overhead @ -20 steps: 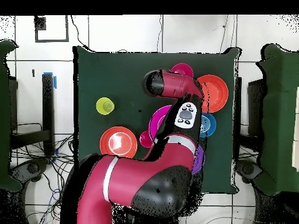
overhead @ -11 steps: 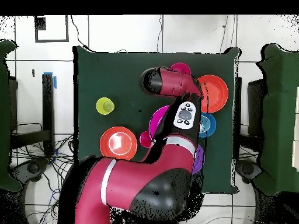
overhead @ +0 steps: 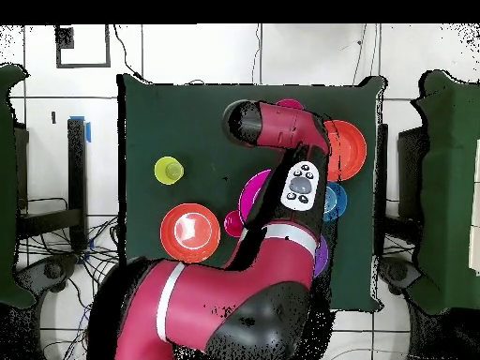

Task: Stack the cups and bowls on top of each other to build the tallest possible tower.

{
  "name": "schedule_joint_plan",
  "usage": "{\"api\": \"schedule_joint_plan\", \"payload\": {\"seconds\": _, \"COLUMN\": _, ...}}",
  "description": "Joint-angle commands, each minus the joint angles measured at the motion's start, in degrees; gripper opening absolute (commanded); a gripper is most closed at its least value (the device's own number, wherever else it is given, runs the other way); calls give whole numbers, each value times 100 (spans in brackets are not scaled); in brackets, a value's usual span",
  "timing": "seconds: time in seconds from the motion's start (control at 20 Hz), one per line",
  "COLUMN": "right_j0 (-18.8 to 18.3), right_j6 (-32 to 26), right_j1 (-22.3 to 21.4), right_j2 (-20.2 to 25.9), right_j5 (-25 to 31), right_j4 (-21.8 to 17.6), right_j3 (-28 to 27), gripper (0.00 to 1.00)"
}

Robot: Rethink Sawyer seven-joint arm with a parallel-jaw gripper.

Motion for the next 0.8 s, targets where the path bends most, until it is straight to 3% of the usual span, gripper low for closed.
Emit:
{"api": "schedule_joint_plan", "payload": {"seconds": 0.05, "right_j0": 82, "right_j6": 323, "right_j1": -461, "right_j2": 581, "right_j5": 880, "right_j4": 70, "right_j3": 420, "gripper": 0}}
{"api": "schedule_joint_plan", "payload": {"seconds": 0.3, "right_j0": 84, "right_j6": 181, "right_j1": -1076, "right_j2": 496, "right_j5": 1169, "right_j4": -16, "right_j3": 934, "gripper": 0}}
{"api": "schedule_joint_plan", "payload": {"seconds": 0.55, "right_j0": 71, "right_j6": 123, "right_j1": -1273, "right_j2": 411, "right_j5": 1268, "right_j4": -135, "right_j3": 1074, "gripper": 0}}
{"api": "schedule_joint_plan", "payload": {"seconds": 0.8, "right_j0": 265, "right_j6": 333, "right_j1": -1467, "right_j2": -2, "right_j5": 1775, "right_j4": -278, "right_j3": 1072, "gripper": 0}}
